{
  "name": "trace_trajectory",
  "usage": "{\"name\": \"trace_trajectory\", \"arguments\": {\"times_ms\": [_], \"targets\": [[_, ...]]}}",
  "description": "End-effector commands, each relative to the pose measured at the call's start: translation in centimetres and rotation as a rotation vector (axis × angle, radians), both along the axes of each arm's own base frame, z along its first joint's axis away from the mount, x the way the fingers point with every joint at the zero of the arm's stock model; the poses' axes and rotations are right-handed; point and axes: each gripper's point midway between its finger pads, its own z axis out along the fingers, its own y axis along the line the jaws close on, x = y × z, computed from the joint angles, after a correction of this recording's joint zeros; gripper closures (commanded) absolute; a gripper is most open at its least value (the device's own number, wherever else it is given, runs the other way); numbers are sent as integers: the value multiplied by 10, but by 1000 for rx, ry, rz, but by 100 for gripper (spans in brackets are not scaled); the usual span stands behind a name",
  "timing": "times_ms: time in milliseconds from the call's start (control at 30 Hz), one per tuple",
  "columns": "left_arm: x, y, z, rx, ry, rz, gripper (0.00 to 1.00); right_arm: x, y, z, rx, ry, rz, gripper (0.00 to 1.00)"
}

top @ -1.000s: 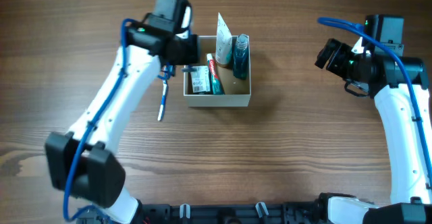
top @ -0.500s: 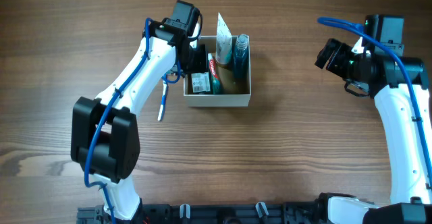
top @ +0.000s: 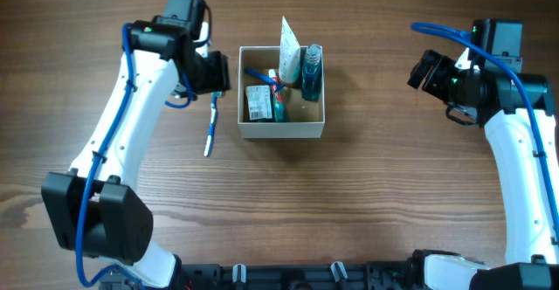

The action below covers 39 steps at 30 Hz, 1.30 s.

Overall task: Pack container
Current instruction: 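Drop the razor into the box, then grasp the blue-white toothbrush with the left gripper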

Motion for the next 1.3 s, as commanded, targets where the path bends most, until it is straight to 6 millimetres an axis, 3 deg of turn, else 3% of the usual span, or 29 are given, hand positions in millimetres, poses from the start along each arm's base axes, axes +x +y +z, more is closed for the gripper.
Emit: {"name": "trace_trajectory", "arguments": {"times_ms": [0,267,433,667,1033,1133,1267], "targets": [[1,14,-34,97,52,-81,34,2,0,3,1,-9,5,0],[7,20,-110,116,182,-70,37,2,0,3,2,-10,4,0],[5,29,-141,122,250,-44,40,2,0,3,2,-10,4,0],[3,34,-161,125,280,-38,47,2,0,3,2,-10,4,0],[-6,35,-171,128,307,-42,80,2,0,3,2,-10,4,0],[-7,35,-171,129,313,-42,96,2,0,3,2,-10,4,0],[-8,36,-169,129,313,-41,96,2,0,3,2,-10,4,0]]}}
